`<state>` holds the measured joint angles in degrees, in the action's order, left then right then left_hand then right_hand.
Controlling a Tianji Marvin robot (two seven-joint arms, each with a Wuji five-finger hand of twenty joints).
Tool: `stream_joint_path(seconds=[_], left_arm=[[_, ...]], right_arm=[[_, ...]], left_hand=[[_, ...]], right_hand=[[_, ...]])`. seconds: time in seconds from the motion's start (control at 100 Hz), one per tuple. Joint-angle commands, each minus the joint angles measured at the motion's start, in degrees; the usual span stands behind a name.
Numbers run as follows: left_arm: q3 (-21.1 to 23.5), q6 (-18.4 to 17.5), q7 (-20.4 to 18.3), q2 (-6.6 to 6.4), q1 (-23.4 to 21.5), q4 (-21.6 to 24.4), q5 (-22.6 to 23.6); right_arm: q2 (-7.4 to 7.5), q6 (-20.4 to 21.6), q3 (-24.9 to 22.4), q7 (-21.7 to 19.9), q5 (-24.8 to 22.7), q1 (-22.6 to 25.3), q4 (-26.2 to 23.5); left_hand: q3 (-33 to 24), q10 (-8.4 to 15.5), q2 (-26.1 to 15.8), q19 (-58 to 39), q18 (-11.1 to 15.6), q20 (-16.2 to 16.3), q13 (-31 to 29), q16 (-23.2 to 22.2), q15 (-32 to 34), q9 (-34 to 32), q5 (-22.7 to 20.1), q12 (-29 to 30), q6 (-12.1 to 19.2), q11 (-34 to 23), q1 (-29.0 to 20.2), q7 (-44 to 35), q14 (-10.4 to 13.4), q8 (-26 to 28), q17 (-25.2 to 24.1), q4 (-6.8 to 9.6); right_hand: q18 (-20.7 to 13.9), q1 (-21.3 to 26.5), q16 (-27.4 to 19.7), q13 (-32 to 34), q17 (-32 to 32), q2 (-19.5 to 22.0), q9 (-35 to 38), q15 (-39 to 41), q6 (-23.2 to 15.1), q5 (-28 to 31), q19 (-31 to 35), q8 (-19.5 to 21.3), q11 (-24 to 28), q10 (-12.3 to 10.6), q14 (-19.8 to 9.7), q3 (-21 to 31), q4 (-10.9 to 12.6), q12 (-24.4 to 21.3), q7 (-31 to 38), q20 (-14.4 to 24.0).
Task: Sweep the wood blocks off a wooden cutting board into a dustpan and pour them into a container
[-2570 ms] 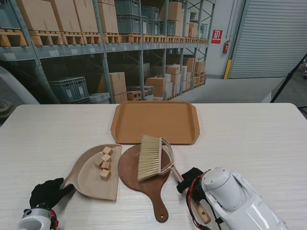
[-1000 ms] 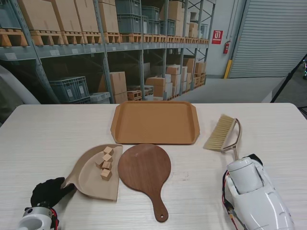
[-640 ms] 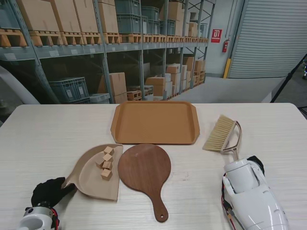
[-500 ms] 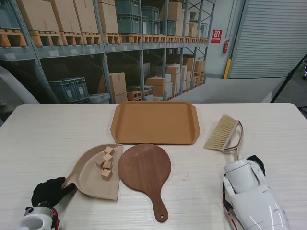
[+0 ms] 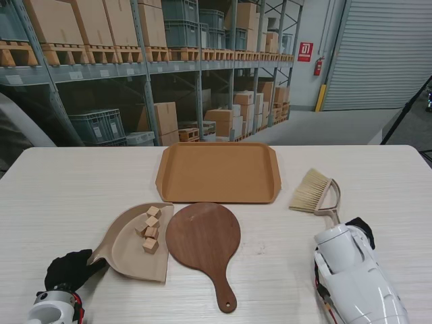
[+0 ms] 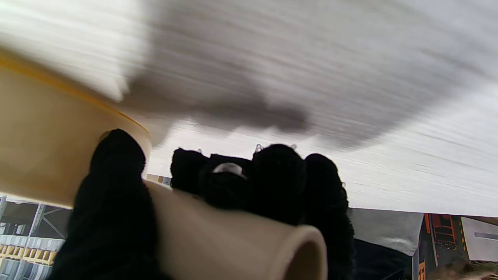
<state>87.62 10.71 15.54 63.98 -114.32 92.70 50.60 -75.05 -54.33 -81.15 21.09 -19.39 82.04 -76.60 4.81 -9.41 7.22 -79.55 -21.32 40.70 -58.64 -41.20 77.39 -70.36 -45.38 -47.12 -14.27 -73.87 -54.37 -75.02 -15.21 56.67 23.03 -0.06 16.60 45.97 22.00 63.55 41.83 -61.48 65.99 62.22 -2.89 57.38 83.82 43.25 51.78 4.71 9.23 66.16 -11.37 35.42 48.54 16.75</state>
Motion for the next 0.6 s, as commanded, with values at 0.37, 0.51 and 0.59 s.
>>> stream_joint_path(seconds=[0.37, 0.51, 0.59], left_arm=[[0.0, 0.2, -1.2, 0.18, -0.5, 0.3, 0.1], [0.0, 0.2, -1.1, 0.19, -0.6, 0.3, 0.1], [0.1, 0.2, -1.1, 0.19, -0.6, 0.3, 0.2]], right_arm=[[0.94, 1.4, 0.5, -1.0, -1.1, 1.3, 3.3], [1.48, 2.6, 0.7, -1.5, -1.6, 1.5, 3.4], [1.99, 3.4, 0.9, -2.1, -2.2, 1.7, 3.4]], left_hand=[[-4.4, 2.6, -9.9, -0.8, -0.3, 1.5, -3.1, -0.2, 0.1, -5.1, -6.1, -1.6, -0.8, -4.8, -6.8, -3.3, 3.5, 0.0, -0.6, 0.07], [-4.4, 2.6, -9.9, -0.8, -0.3, 1.5, -3.1, -0.3, 0.1, -5.1, -6.1, -1.6, -0.8, -4.8, -6.7, -3.3, 3.5, 0.0, -0.6, 0.07], [-4.4, 2.6, -9.9, -0.8, -0.3, 1.5, -3.1, -0.3, 0.1, -5.1, -6.1, -1.6, -0.8, -4.8, -6.8, -3.3, 3.5, 0.0, -0.7, 0.07]], right_hand=[[-1.0, -9.3, 2.4, -13.5, -10.2, 9.6, -16.6, -17.6, -1.3, -11.5, -13.2, -12.8, -10.6, 1.7, -2.2, 13.7, 4.9, -5.9, -3.0, 13.7], [-0.7, -11.6, 2.2, -16.4, -13.2, 11.0, -19.2, -21.3, -0.6, -12.9, -16.5, -13.4, -11.6, 1.6, -2.0, 11.1, 5.8, -7.7, -5.2, 13.7], [-0.6, -12.7, 1.9, -17.8, -14.7, 11.9, -20.2, -23.3, -0.3, -13.4, -18.4, -13.0, -13.0, 1.7, -2.0, 9.8, 6.4, -8.9, -6.5, 13.8]])
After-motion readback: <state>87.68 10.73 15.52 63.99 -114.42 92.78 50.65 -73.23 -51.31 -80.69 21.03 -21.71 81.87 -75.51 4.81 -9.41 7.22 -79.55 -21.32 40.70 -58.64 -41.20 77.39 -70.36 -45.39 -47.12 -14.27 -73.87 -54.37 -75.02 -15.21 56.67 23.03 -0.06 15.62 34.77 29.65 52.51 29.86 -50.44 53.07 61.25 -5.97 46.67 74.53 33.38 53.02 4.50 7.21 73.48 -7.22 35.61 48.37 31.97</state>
